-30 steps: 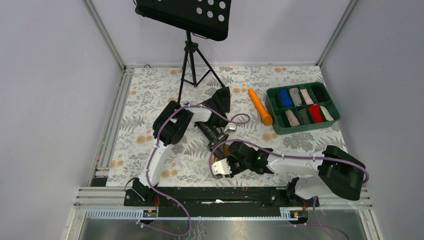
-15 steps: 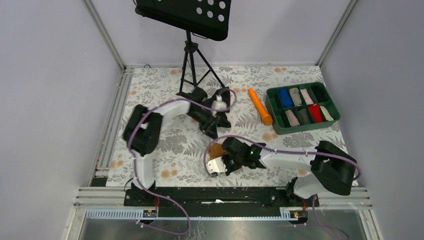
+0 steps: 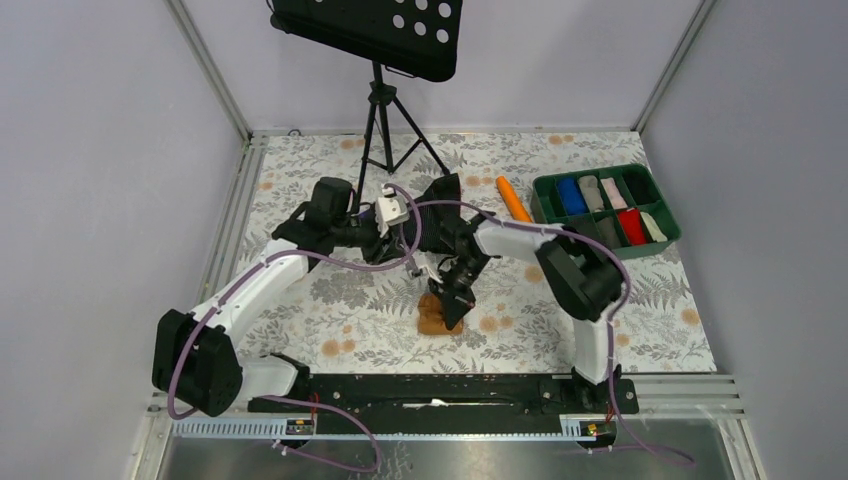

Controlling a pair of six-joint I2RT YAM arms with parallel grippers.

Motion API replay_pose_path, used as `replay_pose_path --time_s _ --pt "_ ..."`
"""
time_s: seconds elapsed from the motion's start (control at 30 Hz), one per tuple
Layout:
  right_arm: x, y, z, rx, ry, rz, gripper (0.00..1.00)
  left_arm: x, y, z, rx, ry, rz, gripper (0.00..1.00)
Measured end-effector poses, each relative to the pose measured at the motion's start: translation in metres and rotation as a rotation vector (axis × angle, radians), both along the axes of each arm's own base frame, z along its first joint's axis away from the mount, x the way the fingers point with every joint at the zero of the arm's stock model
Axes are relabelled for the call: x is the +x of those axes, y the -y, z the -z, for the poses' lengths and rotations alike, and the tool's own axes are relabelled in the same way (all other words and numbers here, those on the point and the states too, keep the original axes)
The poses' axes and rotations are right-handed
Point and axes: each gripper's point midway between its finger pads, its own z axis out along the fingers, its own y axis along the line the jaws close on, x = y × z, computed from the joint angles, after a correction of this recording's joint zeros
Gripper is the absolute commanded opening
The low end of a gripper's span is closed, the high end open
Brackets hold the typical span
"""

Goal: Roll the underwear
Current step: Roll the underwear to the center of the board.

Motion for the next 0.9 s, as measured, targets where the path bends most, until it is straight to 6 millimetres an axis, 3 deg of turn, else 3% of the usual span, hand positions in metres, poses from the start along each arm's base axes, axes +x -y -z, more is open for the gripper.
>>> replay_pose_path --time_s 0.1,0.23,0.33,0.4,0.47,0.57,0.77,0.9 --pt "0.004 -0.002 -0.002 -0.024 -0.204 0.054 0.0 -0.01 -0.002 0.001 0.017 -0.033 0.028 0.4" --pt "0.008 0.0 -0.005 -0.021 -0.401 0.123 0.0 -0.025 0.003 -0.026 -0.024 -0.035 0.097 0.44" --pt "0.009 0.005 -0.007 -0.02 -0.484 0.161 0.0 -0.041 0.016 -0.048 -0.049 0.017 0.185 0.46" --pt "0.009 0.007 -0.008 -0.026 -0.521 0.174 0.0 -0.056 0.031 -0.048 -0.03 0.05 0.268 0.46" --pt "0.007 0.008 -0.008 -0.032 -0.544 0.18 0.0 -0.073 0.048 -0.033 0.022 0.058 0.353 0.47" --pt "0.006 0.009 -0.009 -0.043 -0.558 0.181 0.0 -0.088 0.071 0.01 0.133 0.034 0.457 0.47" --pt "0.005 0.01 -0.009 -0.051 -0.568 0.183 0.0 -0.11 0.072 0.097 0.379 -0.021 0.553 0.48" --pt "0.005 0.01 -0.009 -0.053 -0.569 0.183 0.0 -0.123 0.076 0.117 0.442 -0.03 0.598 0.5"
